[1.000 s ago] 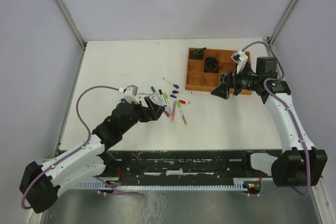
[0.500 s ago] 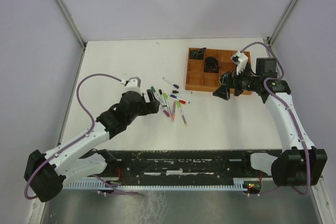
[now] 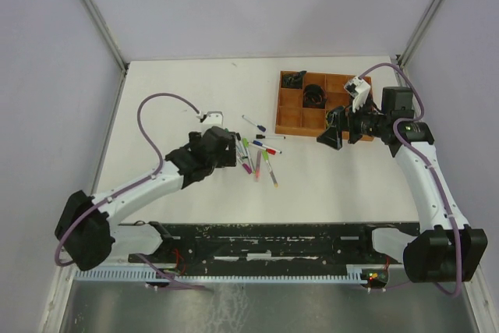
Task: Open the pen caps
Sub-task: Pick up the pen from the center of the board.
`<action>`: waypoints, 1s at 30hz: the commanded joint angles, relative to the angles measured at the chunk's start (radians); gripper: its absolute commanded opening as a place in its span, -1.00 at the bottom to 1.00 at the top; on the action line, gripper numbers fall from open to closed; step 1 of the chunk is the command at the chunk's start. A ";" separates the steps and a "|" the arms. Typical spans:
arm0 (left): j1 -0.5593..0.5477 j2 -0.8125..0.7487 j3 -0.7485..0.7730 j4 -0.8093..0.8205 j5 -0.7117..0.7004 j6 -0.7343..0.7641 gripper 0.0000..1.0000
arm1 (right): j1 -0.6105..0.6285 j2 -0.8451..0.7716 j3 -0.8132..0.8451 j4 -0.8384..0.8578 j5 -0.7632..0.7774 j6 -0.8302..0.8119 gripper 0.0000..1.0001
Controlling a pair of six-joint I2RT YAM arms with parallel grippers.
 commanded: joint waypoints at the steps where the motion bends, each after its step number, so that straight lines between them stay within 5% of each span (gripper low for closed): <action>1: 0.049 0.146 0.111 -0.030 -0.069 0.127 0.72 | 0.004 0.001 0.022 0.024 -0.021 0.005 0.98; 8: 0.105 0.334 0.180 0.006 0.073 0.185 0.53 | 0.009 0.032 0.025 0.021 -0.016 0.007 0.98; 14: 0.107 0.490 0.255 -0.004 0.081 0.153 -0.13 | 0.011 0.043 0.020 0.024 -0.018 0.005 0.98; 30: 0.103 0.444 0.168 0.009 0.128 0.073 -0.25 | 0.013 0.060 0.019 0.021 -0.030 0.004 0.98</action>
